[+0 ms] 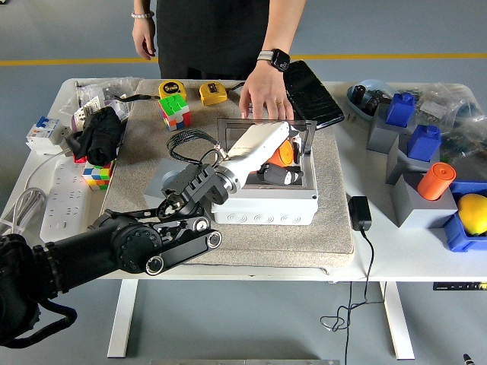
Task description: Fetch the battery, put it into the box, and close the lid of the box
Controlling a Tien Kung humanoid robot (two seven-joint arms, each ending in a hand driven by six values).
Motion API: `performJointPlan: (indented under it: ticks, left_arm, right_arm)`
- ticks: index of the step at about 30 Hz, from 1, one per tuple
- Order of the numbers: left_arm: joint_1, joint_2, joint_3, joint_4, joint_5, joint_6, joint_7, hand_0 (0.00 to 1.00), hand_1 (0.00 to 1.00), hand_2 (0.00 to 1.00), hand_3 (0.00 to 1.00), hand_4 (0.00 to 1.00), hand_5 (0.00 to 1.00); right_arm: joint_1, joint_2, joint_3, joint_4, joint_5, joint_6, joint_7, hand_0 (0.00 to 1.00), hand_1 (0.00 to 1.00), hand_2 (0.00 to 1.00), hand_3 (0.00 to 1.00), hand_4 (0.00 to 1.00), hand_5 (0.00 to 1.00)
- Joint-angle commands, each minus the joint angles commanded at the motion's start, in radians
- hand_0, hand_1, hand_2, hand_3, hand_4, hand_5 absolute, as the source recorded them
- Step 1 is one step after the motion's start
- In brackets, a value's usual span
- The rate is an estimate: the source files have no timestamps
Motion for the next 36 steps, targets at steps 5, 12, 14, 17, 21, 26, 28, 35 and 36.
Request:
performJointPlan:
  ticks: [5, 12, 14, 17, 21, 26, 28, 35, 36]
  left_arm:
    - [0.005, 0.000, 0.020, 0.008, 0.002, -0.002, -0.010, 0.204, 0.171, 0.182, 0.253, 0.898, 0.078]
    - [-0.004, 0.000, 0.043, 0.015, 0.036, 0.006, -0.028, 0.229, 0.223, 0.236, 0.291, 0.918, 0.107]
    - [-0.008, 0.000, 0.048, 0.019, 0.041, 0.008, -0.032, 0.229, 0.223, 0.236, 0.291, 0.918, 0.107]
    - [-0.016, 0.000, 0.062, 0.032, 0.043, 0.014, -0.038, 0.247, 0.239, 0.264, 0.313, 0.932, 0.110]
    - [-0.024, 0.000, 0.075, 0.046, 0.042, 0.009, -0.036, 0.275, 0.295, 0.304, 0.337, 0.938, 0.116]
    - [-0.025, 0.000, 0.074, 0.059, 0.039, -0.001, -0.033, 0.275, 0.295, 0.304, 0.337, 0.938, 0.116]
    - [-0.026, 0.000, 0.072, 0.062, 0.036, -0.002, -0.035, 0.314, 0.430, 0.445, 0.453, 0.954, 0.136]
    - [-0.019, 0.000, 0.066, 0.066, 0.042, -0.005, -0.041, 0.462, 0.660, 0.608, 0.578, 0.976, 0.158]
    - [-0.018, 0.000, 0.066, 0.066, 0.045, -0.006, -0.043, 0.462, 0.660, 0.608, 0.578, 0.976, 0.158]
  right_arm:
    - [0.000, 0.000, -0.004, 0.000, 0.001, 0.001, 0.000, 0.589, 0.625, 0.622, 0.564, 0.977, 0.560]
    - [0.002, -0.002, -0.004, 0.001, 0.000, -0.001, 0.000, 0.588, 0.625, 0.622, 0.563, 0.977, 0.560]
    - [0.003, -0.003, -0.004, 0.002, 0.000, -0.003, 0.003, 0.588, 0.625, 0.622, 0.563, 0.977, 0.560]
    - [0.004, -0.004, -0.008, 0.002, 0.002, -0.007, 0.008, 0.588, 0.625, 0.622, 0.563, 0.976, 0.559]
    - [0.003, -0.004, -0.013, 0.002, 0.003, -0.007, 0.009, 0.588, 0.625, 0.622, 0.562, 0.976, 0.559]
    - [0.002, -0.005, -0.017, 0.003, 0.004, -0.008, 0.010, 0.588, 0.625, 0.622, 0.562, 0.976, 0.559]
    - [0.003, -0.005, -0.016, 0.003, 0.004, -0.008, 0.011, 0.589, 0.625, 0.621, 0.562, 0.975, 0.558]
    - [0.002, -0.004, -0.012, 0.004, 0.001, -0.009, 0.012, 0.591, 0.624, 0.620, 0.562, 0.975, 0.557]
    - [0.001, -0.004, -0.011, 0.005, -0.001, -0.009, 0.013, 0.591, 0.624, 0.620, 0.562, 0.975, 0.557]
